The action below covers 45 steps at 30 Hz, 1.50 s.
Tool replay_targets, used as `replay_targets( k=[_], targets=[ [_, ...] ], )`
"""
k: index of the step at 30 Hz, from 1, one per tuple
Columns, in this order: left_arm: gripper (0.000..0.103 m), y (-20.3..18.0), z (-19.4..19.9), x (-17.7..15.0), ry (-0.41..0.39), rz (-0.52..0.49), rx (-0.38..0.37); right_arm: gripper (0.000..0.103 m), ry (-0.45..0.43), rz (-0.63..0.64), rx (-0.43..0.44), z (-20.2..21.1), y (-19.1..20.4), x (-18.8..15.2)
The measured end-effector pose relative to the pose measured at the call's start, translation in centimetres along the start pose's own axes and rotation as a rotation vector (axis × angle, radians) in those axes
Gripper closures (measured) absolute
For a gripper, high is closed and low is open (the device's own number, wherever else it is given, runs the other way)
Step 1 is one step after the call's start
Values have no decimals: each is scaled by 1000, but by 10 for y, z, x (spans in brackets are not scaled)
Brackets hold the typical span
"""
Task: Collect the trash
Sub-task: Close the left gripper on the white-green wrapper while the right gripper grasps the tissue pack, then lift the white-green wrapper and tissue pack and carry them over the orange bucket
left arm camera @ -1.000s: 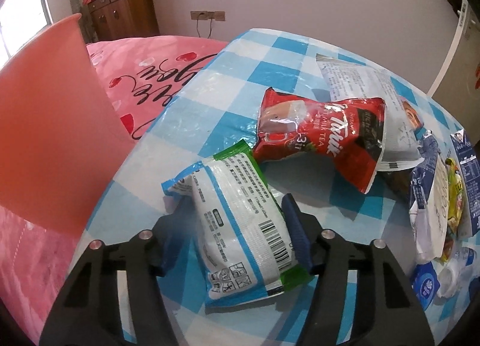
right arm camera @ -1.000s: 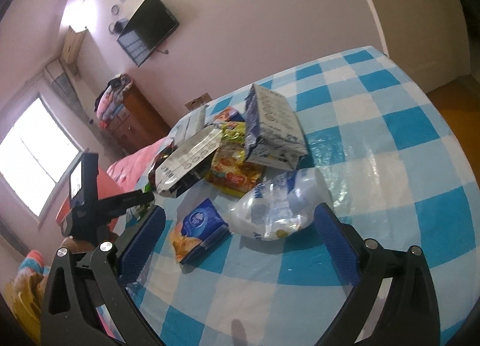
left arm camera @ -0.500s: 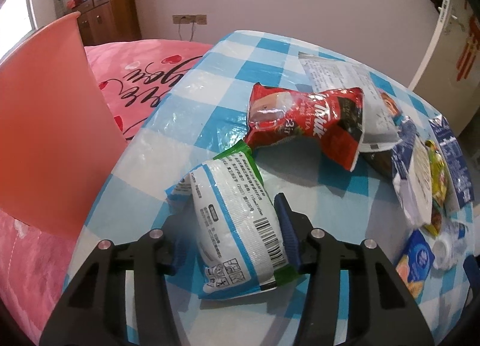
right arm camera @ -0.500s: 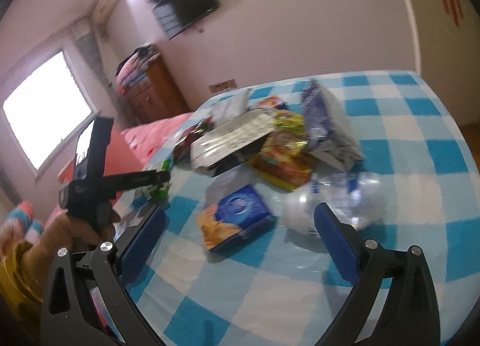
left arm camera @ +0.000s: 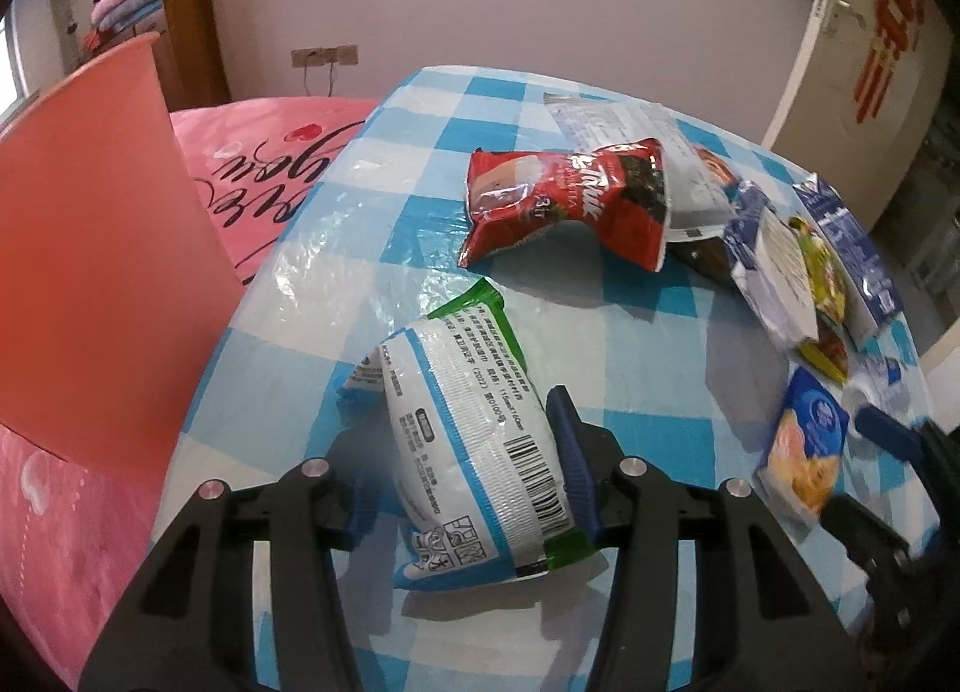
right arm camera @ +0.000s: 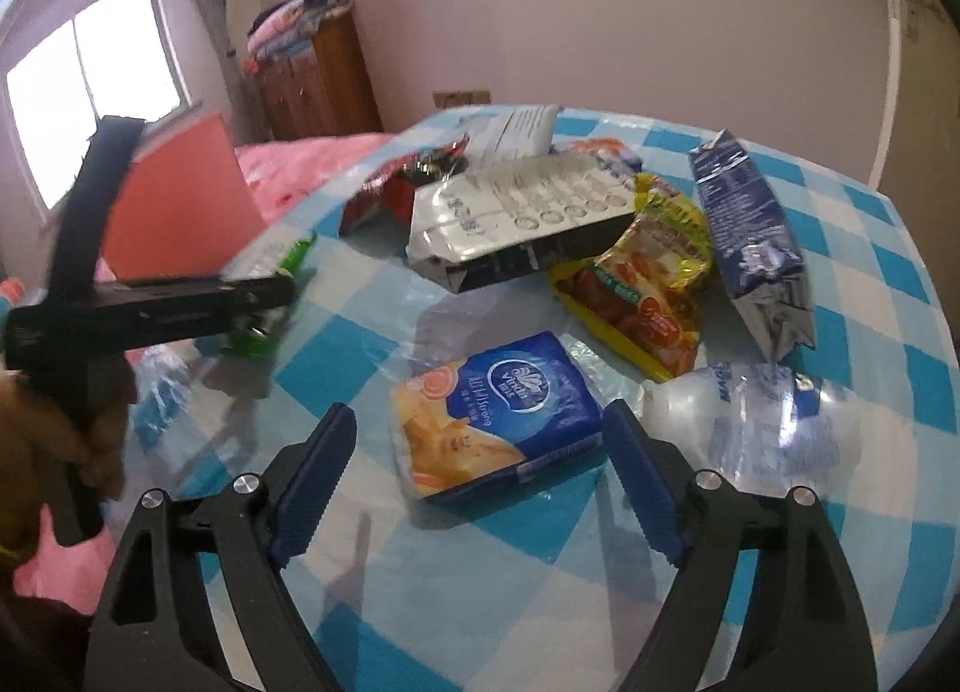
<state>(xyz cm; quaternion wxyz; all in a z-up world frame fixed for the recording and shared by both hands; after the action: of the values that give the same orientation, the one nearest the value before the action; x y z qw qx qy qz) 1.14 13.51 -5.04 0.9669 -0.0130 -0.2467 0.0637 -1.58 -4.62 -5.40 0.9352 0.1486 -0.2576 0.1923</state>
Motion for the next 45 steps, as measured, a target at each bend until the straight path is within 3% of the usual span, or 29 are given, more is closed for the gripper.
replay_targets(
  k=[13,18,27,32,45],
  targets=[
    [52,-4,9,-10,-18,-67,-69,9,110,115,-15,-28,0,9],
    [52,-4,8,-14,-18,-81,-83,9,125,169,-76,-32,6,6],
    [52,-8,11,-23,-12,-100,-133,29,108,148,-119,-25,8,0],
    [52,-12,15,-28,-14,-115,-161,46,107,98,-145,-19,4,-1],
    [52,-13,39,-32,-60,-135,-211,53,64,-5,-116,10,11,-2]
  ],
)
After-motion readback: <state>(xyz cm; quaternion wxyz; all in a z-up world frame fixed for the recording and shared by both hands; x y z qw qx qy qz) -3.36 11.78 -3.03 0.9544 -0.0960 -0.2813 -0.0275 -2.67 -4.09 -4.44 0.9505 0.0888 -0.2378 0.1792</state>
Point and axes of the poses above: each gripper's, at about its wrist camera, not at the fingertips, and z roughly against the way its jaws point, y to its left, x to its top, the point moved 8 cm from there along -z, roughly the way its jaws point, and after that the axes turned 9 degrees about y, right-handed, at the moved point
